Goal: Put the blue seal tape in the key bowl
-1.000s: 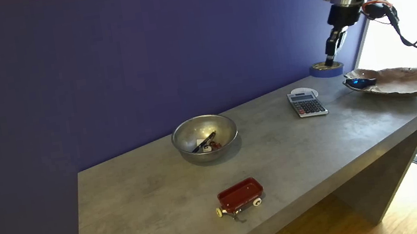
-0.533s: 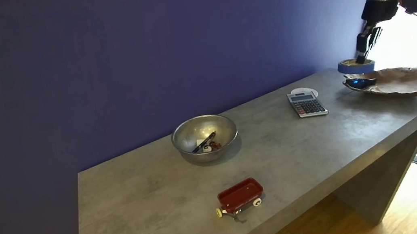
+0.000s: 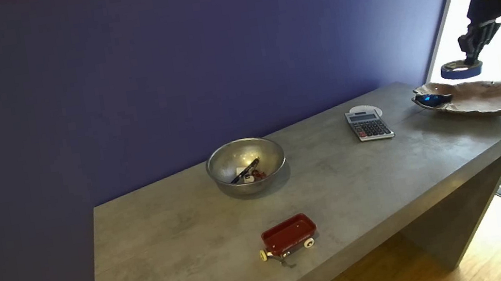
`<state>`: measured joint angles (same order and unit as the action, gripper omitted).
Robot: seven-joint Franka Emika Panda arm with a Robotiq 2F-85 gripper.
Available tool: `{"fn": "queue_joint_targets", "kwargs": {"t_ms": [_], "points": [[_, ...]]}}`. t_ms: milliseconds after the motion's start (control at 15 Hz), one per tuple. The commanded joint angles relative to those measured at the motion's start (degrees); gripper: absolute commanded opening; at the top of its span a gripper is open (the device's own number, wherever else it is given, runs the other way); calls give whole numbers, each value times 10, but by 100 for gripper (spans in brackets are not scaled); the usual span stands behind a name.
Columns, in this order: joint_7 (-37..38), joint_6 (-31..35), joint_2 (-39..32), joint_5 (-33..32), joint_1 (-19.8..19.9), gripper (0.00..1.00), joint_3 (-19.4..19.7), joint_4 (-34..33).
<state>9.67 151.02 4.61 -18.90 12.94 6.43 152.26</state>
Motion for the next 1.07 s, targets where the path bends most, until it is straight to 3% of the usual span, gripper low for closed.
{"fn": "queue_joint_targets", "kwargs": {"t_ms": [0, 67, 133, 200, 333, 400, 600, 1000], "points": [[40, -64, 17, -73, 47, 3, 44, 4], [58, -76, 6, -96, 58, 3, 51, 1], [16, -51, 4, -56, 41, 3, 49, -1], [15, -54, 3, -61, 48, 12, 56, 0], [13, -54, 3, -60, 44, 12, 56, 0], [42, -61, -8, -97, 45, 3, 50, -10], [129, -36, -48, -206, 53, 3, 53, -18], [202, 24, -116, -265, 40, 3, 92, -18]]}}
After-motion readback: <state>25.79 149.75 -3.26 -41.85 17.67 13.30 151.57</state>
